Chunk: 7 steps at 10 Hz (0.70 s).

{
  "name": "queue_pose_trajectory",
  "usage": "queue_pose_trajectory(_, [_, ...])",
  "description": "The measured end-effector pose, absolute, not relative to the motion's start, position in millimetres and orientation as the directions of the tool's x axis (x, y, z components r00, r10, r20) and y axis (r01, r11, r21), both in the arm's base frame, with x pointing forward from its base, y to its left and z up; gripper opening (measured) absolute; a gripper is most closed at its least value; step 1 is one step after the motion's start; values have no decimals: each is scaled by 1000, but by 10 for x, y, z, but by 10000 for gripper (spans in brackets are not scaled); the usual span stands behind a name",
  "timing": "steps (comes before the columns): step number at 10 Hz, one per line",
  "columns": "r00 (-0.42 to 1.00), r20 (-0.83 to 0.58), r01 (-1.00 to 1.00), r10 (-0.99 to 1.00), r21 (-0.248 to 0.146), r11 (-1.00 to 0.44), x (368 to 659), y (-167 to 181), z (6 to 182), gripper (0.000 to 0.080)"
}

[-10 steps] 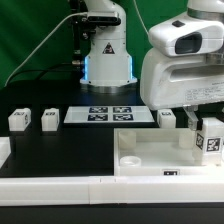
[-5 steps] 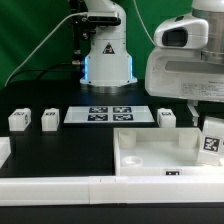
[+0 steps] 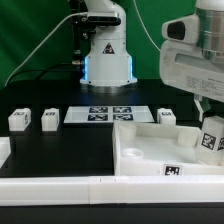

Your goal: Assemble one leg

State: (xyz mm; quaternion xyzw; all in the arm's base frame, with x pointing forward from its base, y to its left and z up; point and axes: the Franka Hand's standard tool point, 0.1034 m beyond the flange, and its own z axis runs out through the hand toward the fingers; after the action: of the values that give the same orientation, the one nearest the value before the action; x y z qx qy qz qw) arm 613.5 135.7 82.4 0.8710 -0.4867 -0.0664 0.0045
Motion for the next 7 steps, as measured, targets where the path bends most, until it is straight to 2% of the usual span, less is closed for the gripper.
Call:
queue_pose_trajectory(4, [224,-83,-967,-971,102,-232,6129,1418,827,293])
queue_pose_trajectory(7, [-69,-49,-992,-996,111,63,6143,1460,837,293])
